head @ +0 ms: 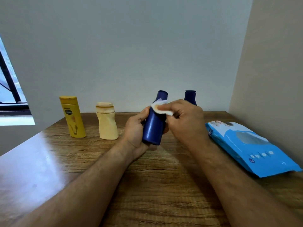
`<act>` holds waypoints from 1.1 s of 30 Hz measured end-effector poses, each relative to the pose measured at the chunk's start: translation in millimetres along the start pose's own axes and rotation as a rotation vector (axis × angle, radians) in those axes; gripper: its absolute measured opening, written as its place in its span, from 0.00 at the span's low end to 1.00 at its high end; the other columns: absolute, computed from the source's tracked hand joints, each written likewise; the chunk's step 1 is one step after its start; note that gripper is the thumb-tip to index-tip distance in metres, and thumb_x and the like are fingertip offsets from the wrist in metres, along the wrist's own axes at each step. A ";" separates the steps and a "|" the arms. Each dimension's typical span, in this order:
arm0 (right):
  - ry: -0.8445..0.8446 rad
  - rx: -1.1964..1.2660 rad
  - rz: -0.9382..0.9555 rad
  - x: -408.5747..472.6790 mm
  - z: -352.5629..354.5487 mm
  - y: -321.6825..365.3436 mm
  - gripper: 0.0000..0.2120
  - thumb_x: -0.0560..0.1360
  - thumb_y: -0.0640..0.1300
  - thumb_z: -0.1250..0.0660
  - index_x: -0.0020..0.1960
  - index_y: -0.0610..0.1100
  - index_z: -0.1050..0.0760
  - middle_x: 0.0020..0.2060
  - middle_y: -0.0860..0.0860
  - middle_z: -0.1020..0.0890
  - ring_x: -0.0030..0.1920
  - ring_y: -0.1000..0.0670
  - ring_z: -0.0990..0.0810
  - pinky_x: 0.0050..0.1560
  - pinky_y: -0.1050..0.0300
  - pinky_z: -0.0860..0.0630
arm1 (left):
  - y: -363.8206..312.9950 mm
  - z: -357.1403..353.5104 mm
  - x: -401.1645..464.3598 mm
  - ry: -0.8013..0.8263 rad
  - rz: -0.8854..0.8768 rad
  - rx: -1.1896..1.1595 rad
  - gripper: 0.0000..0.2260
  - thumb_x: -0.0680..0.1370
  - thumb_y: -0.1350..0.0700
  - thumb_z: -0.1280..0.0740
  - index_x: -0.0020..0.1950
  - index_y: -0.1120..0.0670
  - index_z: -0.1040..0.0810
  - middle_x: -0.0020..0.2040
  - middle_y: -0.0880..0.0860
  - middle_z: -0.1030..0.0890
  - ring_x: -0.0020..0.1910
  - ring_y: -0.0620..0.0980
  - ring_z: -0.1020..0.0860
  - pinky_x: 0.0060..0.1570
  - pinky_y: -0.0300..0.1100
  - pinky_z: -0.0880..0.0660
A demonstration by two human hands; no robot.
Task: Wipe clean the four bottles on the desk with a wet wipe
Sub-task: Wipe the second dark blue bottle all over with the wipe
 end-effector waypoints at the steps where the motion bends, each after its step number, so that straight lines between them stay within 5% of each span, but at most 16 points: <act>1: 0.089 -0.022 0.035 -1.0 -4.4 1.3 0.12 0.75 0.38 0.31 0.56 0.49 0.17 0.49 0.52 0.18 0.47 0.57 0.21 0.50 0.67 0.24 | -2.0 1.4 1.5 -0.033 -0.017 -0.035 0.17 0.84 0.50 0.41 0.63 0.59 0.21 0.49 0.60 0.15 0.44 0.55 0.16 0.48 0.50 0.18; 5: 0.273 -0.126 0.171 -4.7 -18.4 5.7 0.14 0.74 0.40 0.30 0.58 0.50 0.17 0.46 0.52 0.19 0.48 0.58 0.26 0.52 0.66 0.31 | -9.5 10.1 8.3 -0.120 -0.058 -0.146 0.22 0.85 0.47 0.45 0.70 0.61 0.26 0.56 0.62 0.18 0.53 0.57 0.20 0.61 0.54 0.24; 8: 0.289 -0.153 0.199 -6.6 -20.8 6.5 0.14 0.75 0.43 0.30 0.60 0.50 0.18 0.48 0.53 0.20 0.50 0.57 0.25 0.53 0.67 0.30 | -10.9 11.7 8.6 -0.127 -0.070 -0.162 0.22 0.85 0.47 0.45 0.70 0.60 0.26 0.57 0.62 0.19 0.55 0.58 0.20 0.61 0.54 0.24; 12: 0.051 -0.151 0.135 -4.4 -12.9 7.3 0.12 0.77 0.43 0.32 0.59 0.48 0.18 0.45 0.54 0.23 0.41 0.59 0.27 0.45 0.74 0.30 | -2.2 2.6 2.1 -0.049 -0.064 -0.030 0.17 0.85 0.50 0.42 0.64 0.58 0.21 0.49 0.58 0.15 0.45 0.53 0.17 0.49 0.50 0.19; 17: -0.230 -0.123 0.111 -1.8 0.3 4.6 0.13 0.75 0.37 0.30 0.58 0.43 0.19 0.48 0.49 0.19 0.46 0.61 0.28 0.51 0.78 0.32 | 6.1 -8.3 -2.4 0.046 -0.035 -0.001 0.15 0.84 0.51 0.42 0.62 0.57 0.21 0.45 0.56 0.14 0.39 0.50 0.16 0.36 0.44 0.20; 22: 0.009 -0.163 0.214 -4.5 -9.6 7.5 0.14 0.72 0.34 0.30 0.55 0.44 0.17 0.48 0.50 0.17 0.49 0.53 0.21 0.54 0.62 0.23 | -1.9 1.0 1.6 -0.044 -0.070 -0.086 0.18 0.84 0.49 0.42 0.66 0.59 0.22 0.50 0.59 0.16 0.46 0.54 0.17 0.50 0.50 0.20; 27: 0.194 -0.232 0.242 -6.9 -17.8 9.9 0.15 0.74 0.40 0.32 0.61 0.47 0.19 0.47 0.50 0.19 0.48 0.54 0.24 0.52 0.61 0.26 | -9.4 10.3 8.3 -0.102 -0.126 -0.152 0.21 0.85 0.48 0.45 0.70 0.60 0.26 0.56 0.62 0.19 0.51 0.57 0.18 0.54 0.52 0.20; 29: 0.116 -0.218 0.234 -6.2 -16.2 10.8 0.14 0.76 0.41 0.32 0.60 0.45 0.19 0.48 0.50 0.18 0.48 0.53 0.22 0.53 0.61 0.24 | -8.0 7.8 6.5 -0.074 -0.129 -0.083 0.19 0.85 0.49 0.44 0.69 0.58 0.24 0.56 0.60 0.18 0.51 0.55 0.18 0.54 0.50 0.20; 33: -0.150 -0.181 0.138 -2.7 -5.1 7.8 0.13 0.78 0.40 0.34 0.62 0.44 0.20 0.51 0.49 0.21 0.47 0.60 0.28 0.52 0.77 0.32 | 3.8 -5.1 -0.1 0.049 -0.113 0.091 0.17 0.85 0.51 0.44 0.67 0.56 0.22 0.51 0.57 0.15 0.45 0.51 0.17 0.41 0.45 0.19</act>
Point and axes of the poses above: each hand's wrist, its own x-axis towards the middle knuckle, its own z-axis out of the back of the hand, y = z × x, the point moved 3 cm from there along x, towards the middle knuckle
